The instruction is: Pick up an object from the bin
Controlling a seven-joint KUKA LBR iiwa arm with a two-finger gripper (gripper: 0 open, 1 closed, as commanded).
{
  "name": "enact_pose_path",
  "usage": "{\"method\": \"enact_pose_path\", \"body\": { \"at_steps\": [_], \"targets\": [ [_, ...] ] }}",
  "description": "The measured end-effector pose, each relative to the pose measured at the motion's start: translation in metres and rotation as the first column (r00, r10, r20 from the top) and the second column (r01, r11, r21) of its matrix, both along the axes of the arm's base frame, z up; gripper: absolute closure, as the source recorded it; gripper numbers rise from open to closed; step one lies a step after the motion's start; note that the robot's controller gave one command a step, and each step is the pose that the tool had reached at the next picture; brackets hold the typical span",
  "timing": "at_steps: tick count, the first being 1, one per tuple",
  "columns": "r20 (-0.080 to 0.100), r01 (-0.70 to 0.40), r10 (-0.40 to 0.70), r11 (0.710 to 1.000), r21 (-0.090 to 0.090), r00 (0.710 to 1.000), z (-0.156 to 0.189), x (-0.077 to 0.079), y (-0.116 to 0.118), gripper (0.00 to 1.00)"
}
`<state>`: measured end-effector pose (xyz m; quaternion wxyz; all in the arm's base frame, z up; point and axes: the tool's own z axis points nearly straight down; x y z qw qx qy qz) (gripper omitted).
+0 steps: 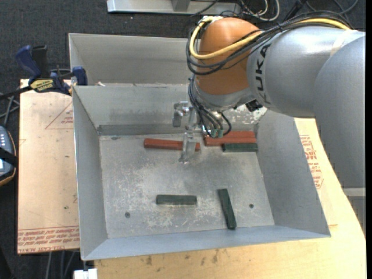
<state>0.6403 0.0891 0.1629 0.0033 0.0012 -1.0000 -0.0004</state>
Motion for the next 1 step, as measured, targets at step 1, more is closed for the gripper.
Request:
{"method": "enact_pose_path", "body": {
  "at_steps": [1],
  "targets": [
    [0.008, 0.001, -0.002, 1.000, 0.001, 1.000, 0.0049, 0.0017, -0.0003, 0.00]
  ]
}}
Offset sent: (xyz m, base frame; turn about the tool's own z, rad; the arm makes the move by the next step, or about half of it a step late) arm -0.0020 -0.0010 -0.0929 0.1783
